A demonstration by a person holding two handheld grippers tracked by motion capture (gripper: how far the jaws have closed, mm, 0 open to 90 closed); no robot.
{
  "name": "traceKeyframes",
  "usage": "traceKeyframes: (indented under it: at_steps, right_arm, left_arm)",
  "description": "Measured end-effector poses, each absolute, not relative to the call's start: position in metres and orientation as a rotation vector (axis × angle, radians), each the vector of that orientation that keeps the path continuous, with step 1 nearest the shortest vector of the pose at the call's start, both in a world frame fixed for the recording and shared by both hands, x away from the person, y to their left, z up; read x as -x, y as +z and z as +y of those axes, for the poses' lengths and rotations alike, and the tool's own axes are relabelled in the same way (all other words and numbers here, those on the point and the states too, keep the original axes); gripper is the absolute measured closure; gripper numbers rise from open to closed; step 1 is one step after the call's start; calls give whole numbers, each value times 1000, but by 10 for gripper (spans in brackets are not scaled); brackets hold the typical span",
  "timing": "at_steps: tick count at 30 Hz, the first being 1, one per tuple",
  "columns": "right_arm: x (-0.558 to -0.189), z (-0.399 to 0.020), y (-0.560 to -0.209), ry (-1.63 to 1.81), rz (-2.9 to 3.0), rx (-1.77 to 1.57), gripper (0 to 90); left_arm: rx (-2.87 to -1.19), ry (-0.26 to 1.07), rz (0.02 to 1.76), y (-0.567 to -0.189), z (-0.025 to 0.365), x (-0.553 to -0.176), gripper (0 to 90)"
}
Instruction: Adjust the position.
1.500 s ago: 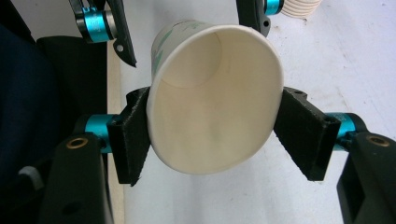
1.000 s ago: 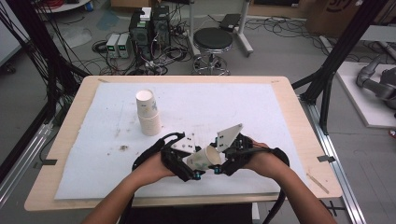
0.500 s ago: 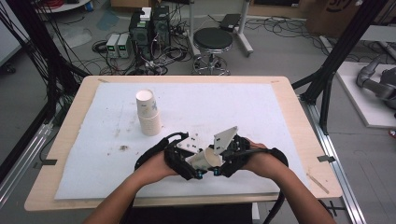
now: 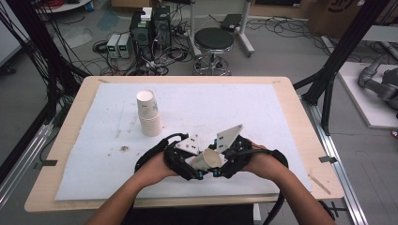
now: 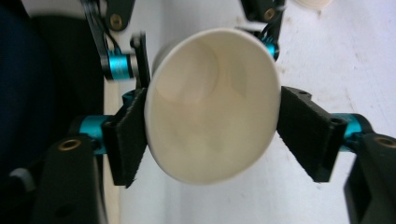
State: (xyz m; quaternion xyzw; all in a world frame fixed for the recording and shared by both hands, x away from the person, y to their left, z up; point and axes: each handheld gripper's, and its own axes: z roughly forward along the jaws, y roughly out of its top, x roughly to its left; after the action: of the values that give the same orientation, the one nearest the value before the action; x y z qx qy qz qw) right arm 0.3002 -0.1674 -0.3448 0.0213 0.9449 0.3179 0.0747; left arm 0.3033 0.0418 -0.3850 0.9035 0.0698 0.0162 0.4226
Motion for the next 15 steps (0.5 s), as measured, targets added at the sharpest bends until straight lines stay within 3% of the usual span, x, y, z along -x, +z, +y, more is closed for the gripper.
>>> traceKeyframes:
  at_steps: [15]
  right_arm:
    - [-299,-212,-365,1399,2649,-300,237]
  left_arm:
    - [-2082,66,307,-402,76,-301,345]
